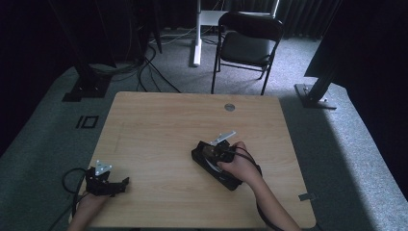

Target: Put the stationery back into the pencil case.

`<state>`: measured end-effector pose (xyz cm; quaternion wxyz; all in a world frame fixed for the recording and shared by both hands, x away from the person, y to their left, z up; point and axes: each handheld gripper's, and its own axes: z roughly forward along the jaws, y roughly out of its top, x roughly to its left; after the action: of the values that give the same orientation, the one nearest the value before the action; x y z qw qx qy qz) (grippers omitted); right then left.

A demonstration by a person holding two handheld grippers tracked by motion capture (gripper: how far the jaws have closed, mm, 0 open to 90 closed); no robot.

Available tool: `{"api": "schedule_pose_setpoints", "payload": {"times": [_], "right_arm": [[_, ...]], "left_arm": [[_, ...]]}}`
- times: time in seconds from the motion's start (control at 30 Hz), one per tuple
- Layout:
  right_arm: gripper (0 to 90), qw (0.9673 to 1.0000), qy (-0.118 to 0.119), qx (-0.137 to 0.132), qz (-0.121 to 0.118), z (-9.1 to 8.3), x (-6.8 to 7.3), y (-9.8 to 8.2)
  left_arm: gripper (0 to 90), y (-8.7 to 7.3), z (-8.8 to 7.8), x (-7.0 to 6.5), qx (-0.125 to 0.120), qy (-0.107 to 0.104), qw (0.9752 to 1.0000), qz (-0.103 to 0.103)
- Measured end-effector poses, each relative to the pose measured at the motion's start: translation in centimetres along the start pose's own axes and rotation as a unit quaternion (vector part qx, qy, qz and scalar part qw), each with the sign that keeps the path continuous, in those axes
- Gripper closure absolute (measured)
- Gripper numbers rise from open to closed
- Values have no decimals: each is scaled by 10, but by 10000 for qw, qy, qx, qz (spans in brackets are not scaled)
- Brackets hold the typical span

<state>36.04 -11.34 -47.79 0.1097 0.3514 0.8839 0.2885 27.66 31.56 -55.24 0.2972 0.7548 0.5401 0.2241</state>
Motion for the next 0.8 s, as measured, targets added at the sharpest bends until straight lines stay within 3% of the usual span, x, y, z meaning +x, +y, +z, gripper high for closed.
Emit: {"api": "schedule_pose_setpoints", "payload": {"times": [0.47, 0.57, 0.63, 0.8], "right_arm": [[656, 9989, 0, -457, -34, -23, -3, 4], [622, 9986, 45, -525, 31, -24, -3, 4], [545, 9978, 116, -626, 207, -26, -5, 3], [511, 9967, 109, -748, 281, -28, -8, 3]], "left_arm": [[3, 0, 0, 0, 0, -1, 10000, 0], [3, 0, 0, 0, 0, -1, 10000, 0], [3, 0, 0, 0, 1, -1, 10000, 0], [3, 0, 0, 0, 1, -1, 10000, -1]]}}
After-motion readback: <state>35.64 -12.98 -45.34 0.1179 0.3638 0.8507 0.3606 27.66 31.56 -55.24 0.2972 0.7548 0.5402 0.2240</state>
